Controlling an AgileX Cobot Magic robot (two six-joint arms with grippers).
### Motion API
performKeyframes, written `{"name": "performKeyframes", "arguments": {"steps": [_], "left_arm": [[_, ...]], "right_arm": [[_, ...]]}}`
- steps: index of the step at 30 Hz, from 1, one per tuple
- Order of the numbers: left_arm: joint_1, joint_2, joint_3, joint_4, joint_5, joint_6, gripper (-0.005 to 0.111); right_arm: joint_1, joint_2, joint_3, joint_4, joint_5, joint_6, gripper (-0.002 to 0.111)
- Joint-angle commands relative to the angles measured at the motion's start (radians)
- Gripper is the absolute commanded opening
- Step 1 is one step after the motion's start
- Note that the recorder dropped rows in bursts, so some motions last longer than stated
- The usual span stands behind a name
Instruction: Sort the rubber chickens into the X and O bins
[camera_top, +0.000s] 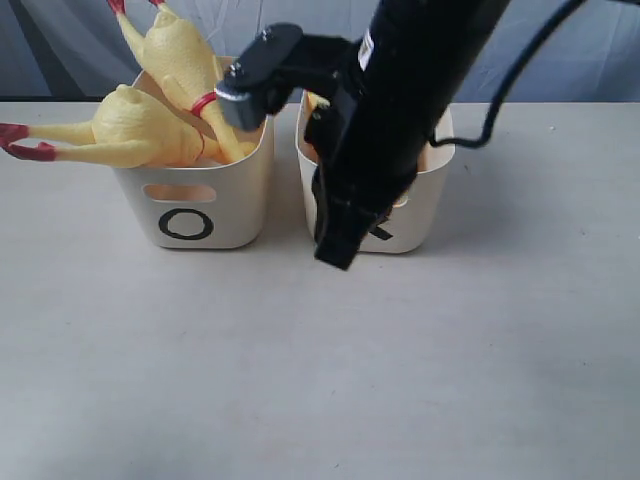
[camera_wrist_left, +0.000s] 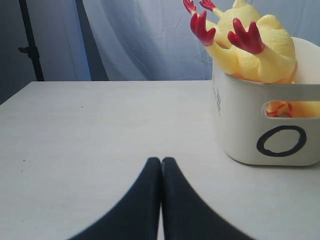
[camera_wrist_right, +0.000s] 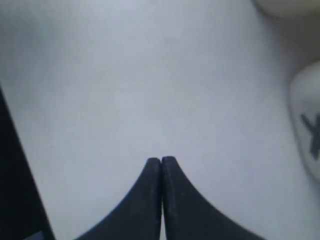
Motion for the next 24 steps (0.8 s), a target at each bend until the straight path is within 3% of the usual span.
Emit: {"name": "performKeyframes", "arguments": {"steps": [1,6,12,24], "left_arm": [[-0.004,-0.005,-0.002,0.003,-0.015,-0.004,0.0],[-0.004,-0.005,-0.002,0.003,-0.015,-0.004,0.0],[-0.004,-0.005,-0.002,0.003,-0.015,-0.004,0.0],[-0.004,-0.005,-0.002,0.003,-0.015,-0.004,0.0]], "right_arm": [[0.04,-0.104,0.183,0.054,0.013,-0.014,0.0],[0.111,-0.287,0.407,0.054,0.013,0.014,0.0],[0.143,-0.547,0.54,0.021,0.013,0.231,0.0],[0.143,-1.112,0.584,-0.446,-0.013,0.238,0.0]]}}
